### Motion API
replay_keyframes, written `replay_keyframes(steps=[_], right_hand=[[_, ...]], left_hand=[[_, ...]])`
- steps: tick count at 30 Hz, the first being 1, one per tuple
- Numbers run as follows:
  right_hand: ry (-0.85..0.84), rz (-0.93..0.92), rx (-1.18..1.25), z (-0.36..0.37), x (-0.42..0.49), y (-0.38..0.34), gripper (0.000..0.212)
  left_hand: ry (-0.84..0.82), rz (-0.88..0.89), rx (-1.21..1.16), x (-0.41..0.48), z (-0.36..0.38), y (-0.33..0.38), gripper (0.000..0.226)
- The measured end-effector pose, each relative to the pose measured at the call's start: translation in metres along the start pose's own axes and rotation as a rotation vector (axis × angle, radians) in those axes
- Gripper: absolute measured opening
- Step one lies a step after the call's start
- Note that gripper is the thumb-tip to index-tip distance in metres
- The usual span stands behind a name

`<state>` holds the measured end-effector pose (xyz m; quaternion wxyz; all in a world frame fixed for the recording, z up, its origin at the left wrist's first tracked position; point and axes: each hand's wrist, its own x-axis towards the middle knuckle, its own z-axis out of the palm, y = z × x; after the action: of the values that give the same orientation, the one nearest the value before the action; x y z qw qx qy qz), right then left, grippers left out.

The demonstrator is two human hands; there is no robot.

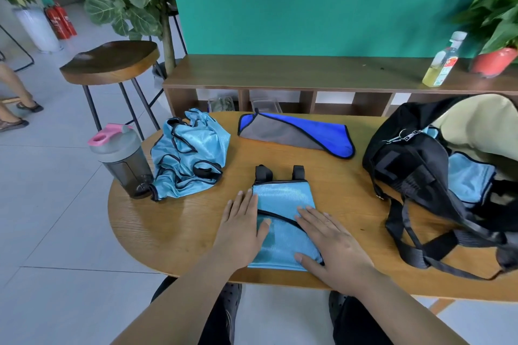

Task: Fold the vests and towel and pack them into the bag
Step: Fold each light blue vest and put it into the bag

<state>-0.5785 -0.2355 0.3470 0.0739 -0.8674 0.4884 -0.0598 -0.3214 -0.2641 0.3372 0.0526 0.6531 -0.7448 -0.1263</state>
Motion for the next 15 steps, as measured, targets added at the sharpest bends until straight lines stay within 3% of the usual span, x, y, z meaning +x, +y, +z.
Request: replay_keyframes(steps=[3,6,9,12,15], right_hand=[[0.032,-0.012,0.023,-0.001,-0.002,0.001,0.087],[0.079,-0.019,0.091,0.002,-0.005,0.002,0.088],[0.065,-0.012,0.134,0.003,-0.004,0.004,0.088],[0.037,-0.025,0.11,0.003,-0.003,0.004,0.084],[0.071,-0.027,0.119,0.004,-0.004,0.005,0.079]], left_hand=[[0.102,-0.024,-0.147,-0.005,-0.01,-0.002,0.071],[0.223,0.19,-0.144,-0.02,-0.016,-0.005,0.066],[0.106,0.407,0.074,-0.032,-0.011,-0.006,0.067],[0.009,0.418,0.219,-0.035,-0.002,-0.011,0.068],[0.048,0.408,0.2,-0.036,-0.001,-0.013,0.066]])
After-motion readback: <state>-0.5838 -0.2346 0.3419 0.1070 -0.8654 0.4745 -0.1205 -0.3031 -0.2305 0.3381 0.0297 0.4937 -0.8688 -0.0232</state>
